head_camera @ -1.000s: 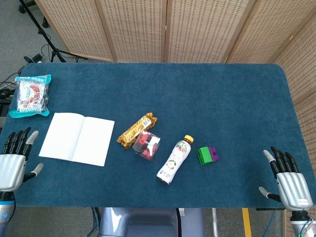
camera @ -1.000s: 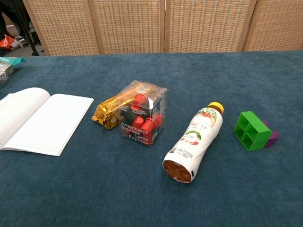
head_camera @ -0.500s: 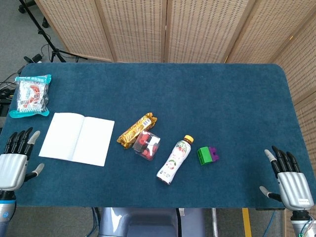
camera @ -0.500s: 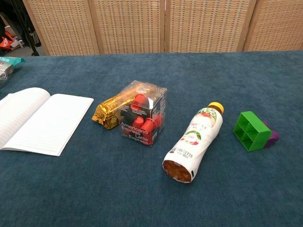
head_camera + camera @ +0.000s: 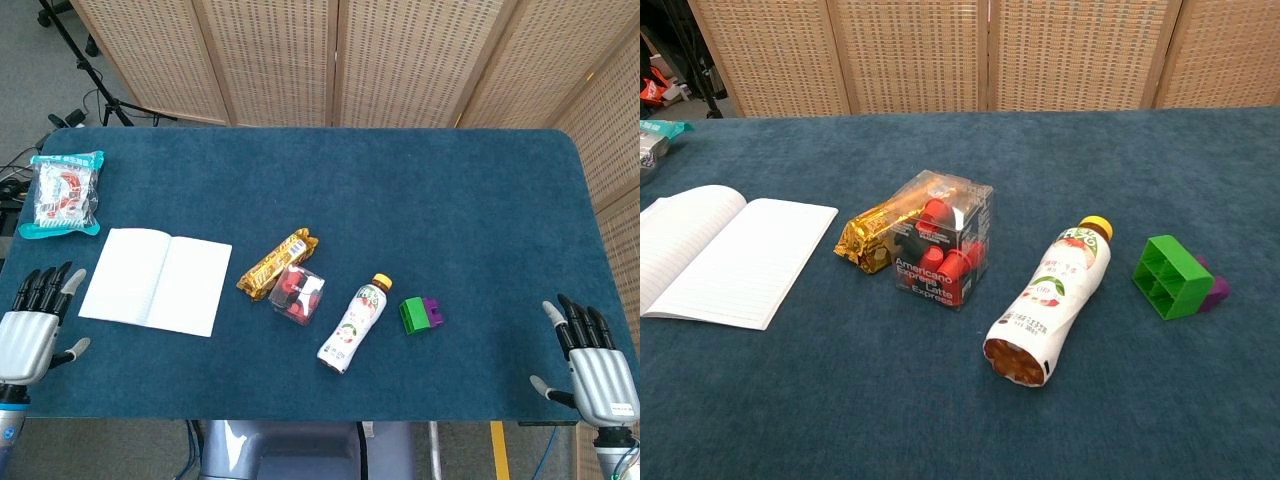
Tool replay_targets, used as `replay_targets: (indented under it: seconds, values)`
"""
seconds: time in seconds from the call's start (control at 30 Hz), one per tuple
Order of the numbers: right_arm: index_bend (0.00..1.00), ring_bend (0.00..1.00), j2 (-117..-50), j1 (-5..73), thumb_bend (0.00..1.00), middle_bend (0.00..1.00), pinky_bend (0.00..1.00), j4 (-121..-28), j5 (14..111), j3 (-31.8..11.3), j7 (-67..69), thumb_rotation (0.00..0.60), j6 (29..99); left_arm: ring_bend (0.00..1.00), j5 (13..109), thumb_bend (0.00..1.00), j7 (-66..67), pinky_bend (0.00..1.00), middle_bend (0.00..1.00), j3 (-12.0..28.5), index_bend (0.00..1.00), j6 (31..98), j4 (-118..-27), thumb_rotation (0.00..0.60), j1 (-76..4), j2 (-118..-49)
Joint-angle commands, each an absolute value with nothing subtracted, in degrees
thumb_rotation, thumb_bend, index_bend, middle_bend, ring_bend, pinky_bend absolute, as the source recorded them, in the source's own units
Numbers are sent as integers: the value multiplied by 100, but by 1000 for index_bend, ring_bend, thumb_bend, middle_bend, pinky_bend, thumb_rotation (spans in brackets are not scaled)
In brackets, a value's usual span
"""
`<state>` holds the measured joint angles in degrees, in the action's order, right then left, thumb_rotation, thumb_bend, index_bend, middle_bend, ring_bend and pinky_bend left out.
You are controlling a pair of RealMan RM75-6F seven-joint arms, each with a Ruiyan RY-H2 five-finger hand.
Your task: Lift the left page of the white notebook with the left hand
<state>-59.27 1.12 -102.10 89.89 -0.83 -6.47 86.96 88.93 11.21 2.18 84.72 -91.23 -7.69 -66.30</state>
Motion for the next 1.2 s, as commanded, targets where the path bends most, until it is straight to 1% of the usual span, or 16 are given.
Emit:
replay_targets:
  seconds: [0.03, 0.2, 0.37, 0.4, 0.43, 0.57, 0.83, 1.2]
  values:
    - [0, 0, -5926, 112, 2, 0, 0, -10207, 8987, -83, -641, 600, 8691, 0, 8900, 96, 966, 0, 0, 220, 0, 8404, -8733, 600, -821, -6673]
    - [0, 0, -5931, 116, 2, 0, 0, -10208, 8991, -81, -648, 600, 8679, 0, 8867, 90, 792, 0, 0, 207, 0, 8295, -8277, 600, -871, -6743]
    - [0, 0, -5942, 120, 2, 0, 0, -10218, 9001, -75, -684, 600, 8665, 0, 8889, 90, 521, 0, 0, 149, 0, 8131, -7595, 600, -951, -6977]
    - [0, 0, -5953, 125, 2, 0, 0, -10217, 8998, -72, -706, 600, 8649, 0, 8860, 90, 415, 0, 0, 108, 0, 7944, -7315, 600, -1009, -7093]
    - [0, 0, -5958, 128, 2, 0, 0, -10218, 8995, -71, -717, 600, 8643, 0, 8873, 90, 333, 0, 0, 99, 0, 7904, -7150, 600, -1038, -7171]
    - [0, 0, -5969, 132, 2, 0, 0, -10216, 8988, -70, -735, 600, 8628, 0, 8919, 90, 166, 0, 0, 78, 0, 7855, -6742, 600, -1096, -7380]
    - [0, 0, -5989, 142, 2, 0, 0, -10205, 8966, -78, -760, 600, 8606, 0, 8953, 99, -370, 0, 0, 68, 0, 7589, -5540, 600, -1334, -8123]
    - [0, 0, -6000, 151, 2, 0, 0, -10195, 8956, -79, -755, 600, 8586, 0, 8932, 119, -826, 0, 0, 131, 0, 7647, -4487, 600, -1483, -8842]
